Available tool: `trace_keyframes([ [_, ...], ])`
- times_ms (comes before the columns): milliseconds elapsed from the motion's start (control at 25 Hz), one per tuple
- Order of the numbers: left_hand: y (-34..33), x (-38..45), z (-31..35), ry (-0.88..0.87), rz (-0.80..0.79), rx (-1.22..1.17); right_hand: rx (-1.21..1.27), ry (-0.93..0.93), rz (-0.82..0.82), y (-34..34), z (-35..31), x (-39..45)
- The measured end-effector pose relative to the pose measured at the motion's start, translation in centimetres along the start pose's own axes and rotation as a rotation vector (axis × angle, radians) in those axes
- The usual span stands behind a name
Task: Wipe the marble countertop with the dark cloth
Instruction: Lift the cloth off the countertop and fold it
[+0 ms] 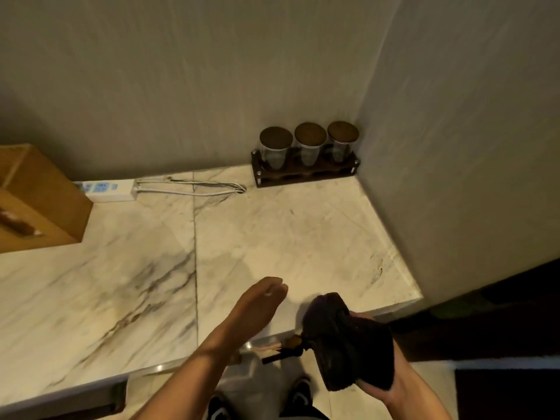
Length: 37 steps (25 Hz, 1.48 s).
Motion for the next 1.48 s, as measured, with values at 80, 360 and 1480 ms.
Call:
trace_keyframes([
  [80,0.6,-1.0,0.8,0.062,-0.092,-0.195,-0.065,0.032,-0.035,-2.9,-0.3,-2.1],
  [360,4.8,-4.1,2.0,0.183,-0.237,-0.406,-0.117,-0.151,-0.111,-8.0,0.7,-1.9],
  [1480,14.4,-9.3,-15.0,0.43,0.552,-0.83,-1.613,0.309,-0.184,-24.1,10.8,21.1],
])
Point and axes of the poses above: each hand's wrist, its own x-axis towards the middle knuckle, its own y-axis out of the back of the hand, z = x × y, the point moved 2 cm from there along x, towards the middle knuckle, and after that the axes turned 4 degrees about -z, right-handed, at the moved point
